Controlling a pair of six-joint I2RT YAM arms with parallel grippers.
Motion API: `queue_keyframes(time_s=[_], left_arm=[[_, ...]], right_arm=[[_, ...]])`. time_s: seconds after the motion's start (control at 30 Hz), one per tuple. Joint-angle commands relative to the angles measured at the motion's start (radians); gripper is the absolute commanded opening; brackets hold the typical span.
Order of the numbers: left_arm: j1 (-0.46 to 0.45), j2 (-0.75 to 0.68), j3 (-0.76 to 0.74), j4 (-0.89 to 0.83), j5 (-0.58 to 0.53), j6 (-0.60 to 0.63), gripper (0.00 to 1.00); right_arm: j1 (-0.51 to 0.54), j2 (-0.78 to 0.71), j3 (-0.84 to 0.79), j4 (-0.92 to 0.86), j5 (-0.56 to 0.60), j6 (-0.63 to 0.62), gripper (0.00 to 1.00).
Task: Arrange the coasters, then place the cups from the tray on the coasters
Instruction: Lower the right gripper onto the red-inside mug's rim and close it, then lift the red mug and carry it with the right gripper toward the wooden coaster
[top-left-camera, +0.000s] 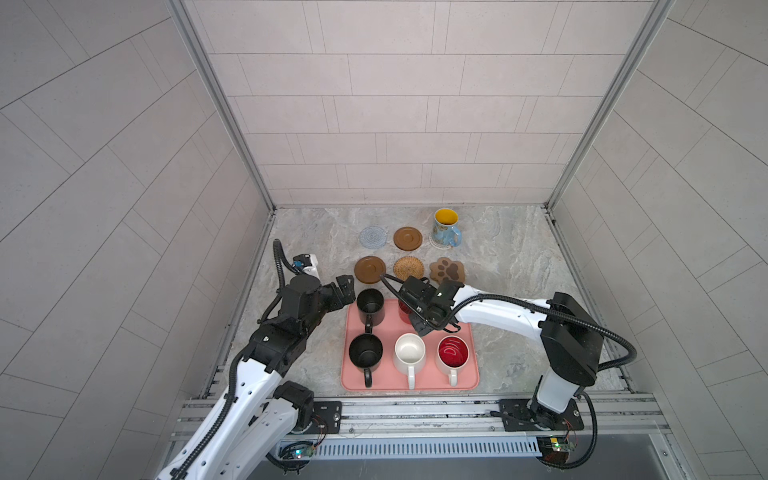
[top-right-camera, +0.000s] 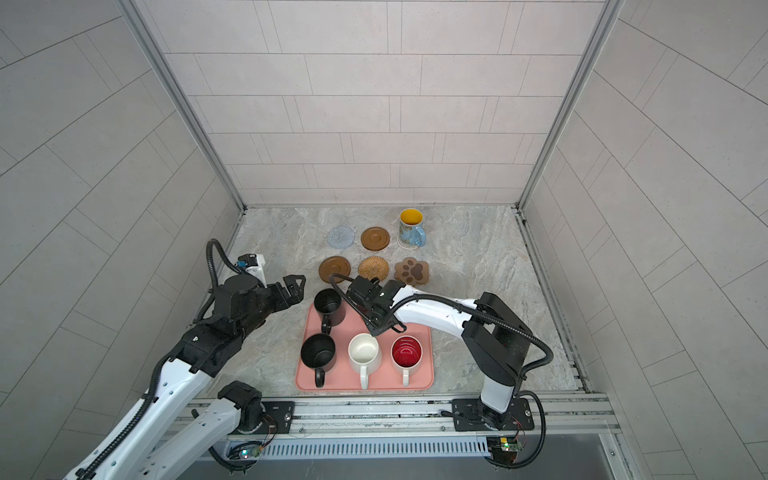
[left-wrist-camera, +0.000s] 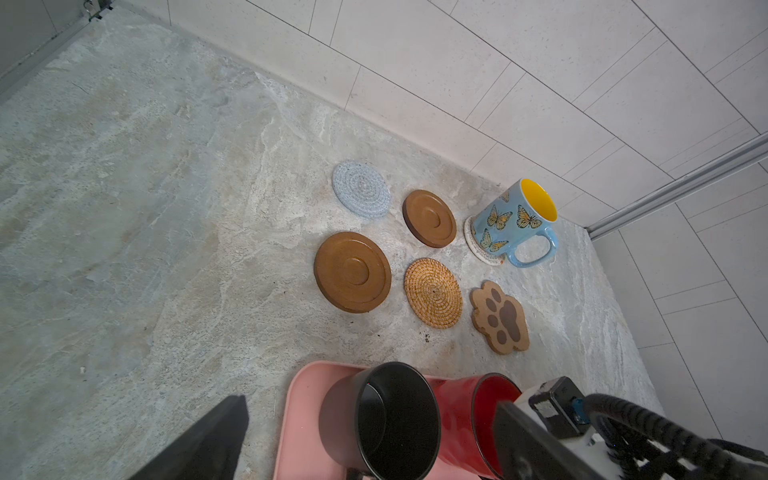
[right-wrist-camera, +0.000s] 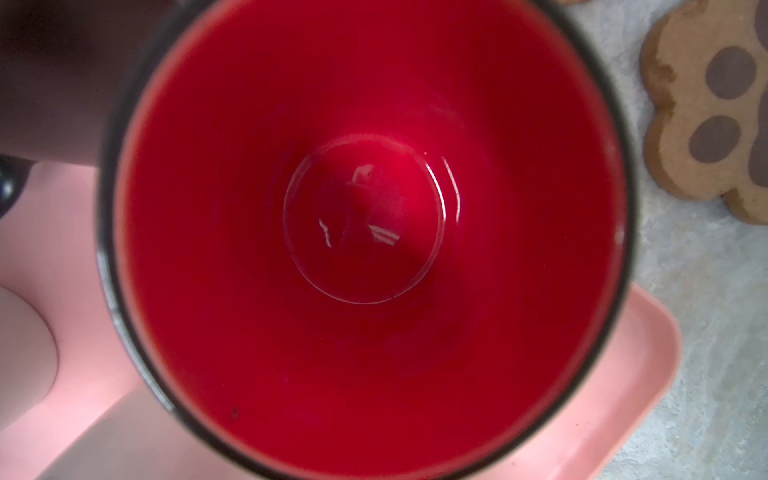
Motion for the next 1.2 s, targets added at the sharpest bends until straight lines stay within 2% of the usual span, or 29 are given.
queue_keyframes(time_s=[0.0, 0.63, 1.17], left_arm=[[-0.003, -0.007, 0.006, -0.004, -0.017, -0.009, 1.0], [-0.003, -0.012, 0.003, -0.007, -0.018, -0.012, 1.0], [-0.003, -0.008, 0.016, 0.002, -0.019, -0.005, 1.0]], right_arm=[[-0.006, -0.07, -0.005, 0.065, 0.072, 0.009, 0.12], [-0.006, -0.141, 0.005, 0.074, 0.085, -0.032, 0.1], [-0.049, -0.095, 0.099, 0.024, 0.042, -0.113, 0.1]])
